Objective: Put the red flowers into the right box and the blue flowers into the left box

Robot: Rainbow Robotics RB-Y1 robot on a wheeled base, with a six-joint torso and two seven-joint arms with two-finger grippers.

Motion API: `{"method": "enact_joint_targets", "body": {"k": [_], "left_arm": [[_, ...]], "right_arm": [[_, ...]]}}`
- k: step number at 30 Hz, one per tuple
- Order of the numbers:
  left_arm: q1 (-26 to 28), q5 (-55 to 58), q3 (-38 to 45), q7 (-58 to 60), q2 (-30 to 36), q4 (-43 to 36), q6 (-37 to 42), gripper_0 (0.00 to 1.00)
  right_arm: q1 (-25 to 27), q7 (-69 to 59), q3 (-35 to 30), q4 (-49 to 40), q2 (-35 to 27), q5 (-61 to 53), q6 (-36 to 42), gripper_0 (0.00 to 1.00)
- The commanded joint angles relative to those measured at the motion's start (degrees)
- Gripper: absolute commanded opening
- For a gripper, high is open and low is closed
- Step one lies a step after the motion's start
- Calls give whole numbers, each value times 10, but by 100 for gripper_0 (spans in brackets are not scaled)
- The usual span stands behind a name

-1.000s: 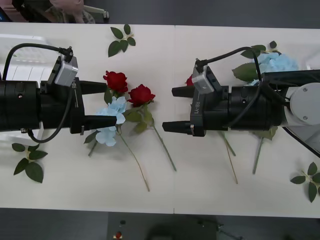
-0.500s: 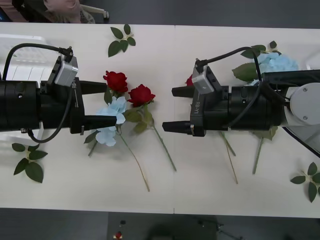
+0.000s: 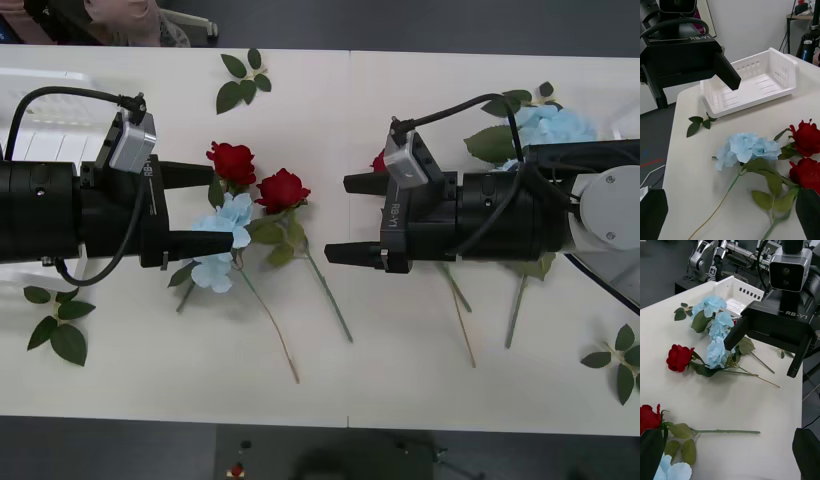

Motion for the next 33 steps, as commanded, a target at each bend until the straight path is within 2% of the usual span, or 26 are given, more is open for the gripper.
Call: {"method": "enact_joint_targets", "body": {"k": [1, 29, 30, 33], "left_arm": [[-3, 3, 2, -3, 4, -13, -2, 100], [-3, 3, 2, -3, 4, -13, -2, 100], [-3, 3, 2, -3, 4, -13, -2, 100], [-3, 3, 2, -3, 4, -13, -2, 100]], "right_arm": [[-18, -3, -9, -10, 12, 0, 3, 100], [-18, -3, -9, -10, 12, 0, 3, 100], [20, -3, 11, 9, 23, 7, 4, 100], [26, -10, 2, 12, 22, -3, 2, 100]]}}
